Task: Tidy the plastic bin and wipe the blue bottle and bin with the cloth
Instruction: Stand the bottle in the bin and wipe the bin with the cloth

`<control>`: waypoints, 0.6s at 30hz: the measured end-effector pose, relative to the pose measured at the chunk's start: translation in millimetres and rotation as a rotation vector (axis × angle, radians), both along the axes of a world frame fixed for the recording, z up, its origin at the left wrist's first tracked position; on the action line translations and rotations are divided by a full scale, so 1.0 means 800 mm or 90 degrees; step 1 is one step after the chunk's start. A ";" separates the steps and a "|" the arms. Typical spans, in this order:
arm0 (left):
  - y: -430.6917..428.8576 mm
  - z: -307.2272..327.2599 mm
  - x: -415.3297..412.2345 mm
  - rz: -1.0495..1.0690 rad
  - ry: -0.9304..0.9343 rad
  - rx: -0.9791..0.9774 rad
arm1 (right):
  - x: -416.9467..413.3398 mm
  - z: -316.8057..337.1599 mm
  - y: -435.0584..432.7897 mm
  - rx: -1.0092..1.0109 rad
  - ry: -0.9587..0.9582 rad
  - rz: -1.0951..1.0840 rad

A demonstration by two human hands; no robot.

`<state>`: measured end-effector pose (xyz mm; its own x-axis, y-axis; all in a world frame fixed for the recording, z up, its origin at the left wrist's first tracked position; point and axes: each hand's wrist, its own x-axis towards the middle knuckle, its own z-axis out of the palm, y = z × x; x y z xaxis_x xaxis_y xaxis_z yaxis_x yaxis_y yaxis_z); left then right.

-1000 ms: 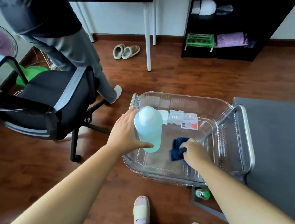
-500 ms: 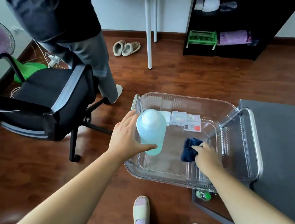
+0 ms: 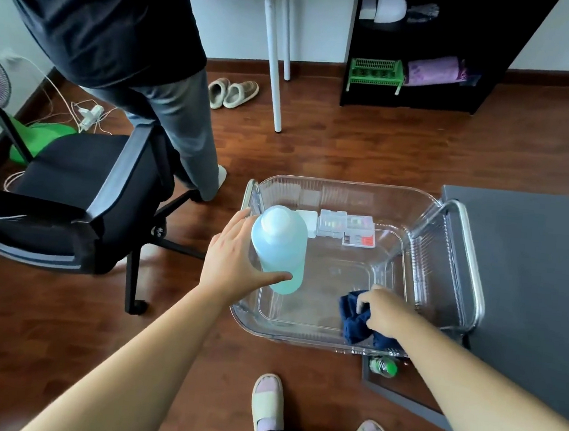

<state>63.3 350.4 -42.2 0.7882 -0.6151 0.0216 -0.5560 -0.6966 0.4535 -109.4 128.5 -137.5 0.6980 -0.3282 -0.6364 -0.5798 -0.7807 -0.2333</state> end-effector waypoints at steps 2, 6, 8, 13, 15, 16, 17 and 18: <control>0.001 -0.001 0.000 -0.003 -0.003 -0.001 | 0.006 -0.003 0.019 0.004 -0.016 0.007; 0.002 -0.002 0.001 -0.009 -0.010 0.005 | 0.017 -0.009 0.055 0.053 -0.044 0.035; 0.002 -0.002 0.001 -0.011 -0.015 0.003 | 0.015 -0.007 0.048 0.055 -0.046 0.049; 0.002 -0.001 0.000 -0.009 -0.012 0.006 | -0.012 -0.001 0.017 0.005 -0.020 0.026; 0.002 0.000 0.000 -0.011 -0.008 0.009 | -0.015 0.005 0.016 0.011 -0.011 0.042; 0.002 0.001 0.000 -0.013 -0.005 0.006 | -0.014 0.008 0.016 0.020 -0.010 0.047; 0.001 0.003 -0.001 -0.014 -0.002 -0.002 | -0.013 0.012 0.014 0.025 -0.013 0.048; 0.001 0.006 -0.002 -0.013 0.002 -0.015 | -0.011 0.018 0.012 0.027 -0.017 0.048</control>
